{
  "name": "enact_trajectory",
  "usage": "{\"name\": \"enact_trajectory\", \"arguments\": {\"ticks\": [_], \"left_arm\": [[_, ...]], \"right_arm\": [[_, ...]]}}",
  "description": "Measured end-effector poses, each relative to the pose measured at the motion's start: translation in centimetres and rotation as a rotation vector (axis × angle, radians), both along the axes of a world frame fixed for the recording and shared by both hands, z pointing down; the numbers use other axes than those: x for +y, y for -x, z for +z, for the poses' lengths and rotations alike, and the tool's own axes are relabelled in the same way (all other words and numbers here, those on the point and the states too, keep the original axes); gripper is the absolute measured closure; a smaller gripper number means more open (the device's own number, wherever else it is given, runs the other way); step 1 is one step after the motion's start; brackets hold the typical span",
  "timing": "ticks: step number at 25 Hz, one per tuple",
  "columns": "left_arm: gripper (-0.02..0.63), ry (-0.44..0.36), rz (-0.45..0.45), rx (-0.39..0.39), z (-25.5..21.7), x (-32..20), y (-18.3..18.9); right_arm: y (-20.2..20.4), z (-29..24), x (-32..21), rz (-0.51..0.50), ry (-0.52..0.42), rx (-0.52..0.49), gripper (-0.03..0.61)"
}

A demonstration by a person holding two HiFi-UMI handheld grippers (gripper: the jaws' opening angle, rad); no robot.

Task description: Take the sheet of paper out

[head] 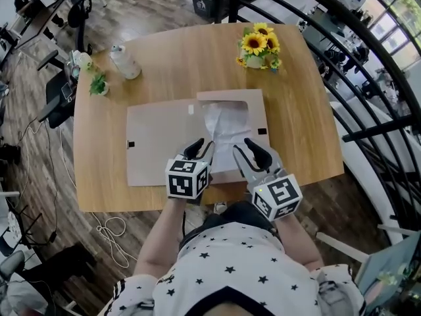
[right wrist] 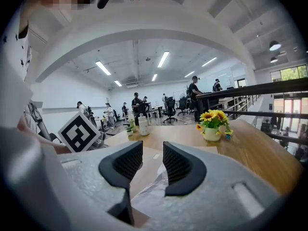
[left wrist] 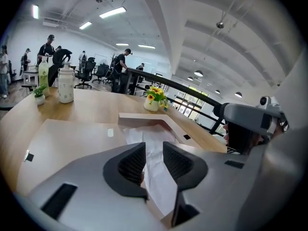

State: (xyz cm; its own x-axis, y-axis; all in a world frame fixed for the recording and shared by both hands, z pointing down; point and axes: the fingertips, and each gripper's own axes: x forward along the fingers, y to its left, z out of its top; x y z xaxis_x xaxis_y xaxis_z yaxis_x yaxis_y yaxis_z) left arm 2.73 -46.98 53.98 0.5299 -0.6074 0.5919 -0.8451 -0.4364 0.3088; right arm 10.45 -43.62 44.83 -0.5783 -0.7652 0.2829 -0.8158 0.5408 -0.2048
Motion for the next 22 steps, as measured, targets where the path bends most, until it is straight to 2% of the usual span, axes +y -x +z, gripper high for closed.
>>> {"name": "enact_trajectory", "arguments": {"ticks": [12, 17, 22], "left_arm": [[0.506, 0.146, 0.014, -0.114, 5.6, -3.0, -1.7], [0.497, 0.223, 0.034, -0.149, 8.0, -3.6, -2.3], [0.497, 0.268, 0.035, -0.18, 9.6, -4.0, -2.2]], "right_arm": [[-1.3, 1.7, -2.9, -0.022, 0.035, -0.016, 0.462], [-2.0, 2.2, -4.0, -0.019, 0.046, -0.018, 0.462], [-2.3, 2.4, -4.5, -0.022, 0.056, -0.022, 0.462]]}}
